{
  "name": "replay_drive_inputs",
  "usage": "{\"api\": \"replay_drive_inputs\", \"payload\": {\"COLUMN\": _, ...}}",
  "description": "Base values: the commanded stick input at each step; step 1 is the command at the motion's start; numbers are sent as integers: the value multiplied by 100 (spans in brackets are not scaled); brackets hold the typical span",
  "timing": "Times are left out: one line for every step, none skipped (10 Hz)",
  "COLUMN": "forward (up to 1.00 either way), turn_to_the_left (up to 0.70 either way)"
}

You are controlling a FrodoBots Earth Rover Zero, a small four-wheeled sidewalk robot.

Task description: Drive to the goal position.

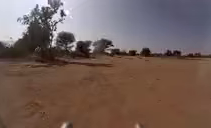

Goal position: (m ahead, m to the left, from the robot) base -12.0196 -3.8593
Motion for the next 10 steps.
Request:
{"api": "replay_drive_inputs", "payload": {"forward": 70, "turn_to_the_left": 0}}
{"api": "replay_drive_inputs", "payload": {"forward": 70, "turn_to_the_left": 0}}
{"api": "replay_drive_inputs", "payload": {"forward": 70, "turn_to_the_left": 0}}
{"api": "replay_drive_inputs", "payload": {"forward": 70, "turn_to_the_left": 0}}
{"api": "replay_drive_inputs", "payload": {"forward": 70, "turn_to_the_left": 0}}
{"api": "replay_drive_inputs", "payload": {"forward": 70, "turn_to_the_left": 0}}
{"api": "replay_drive_inputs", "payload": {"forward": 70, "turn_to_the_left": 0}}
{"api": "replay_drive_inputs", "payload": {"forward": 70, "turn_to_the_left": 0}}
{"api": "replay_drive_inputs", "payload": {"forward": 70, "turn_to_the_left": 0}}
{"api": "replay_drive_inputs", "payload": {"forward": 70, "turn_to_the_left": 0}}
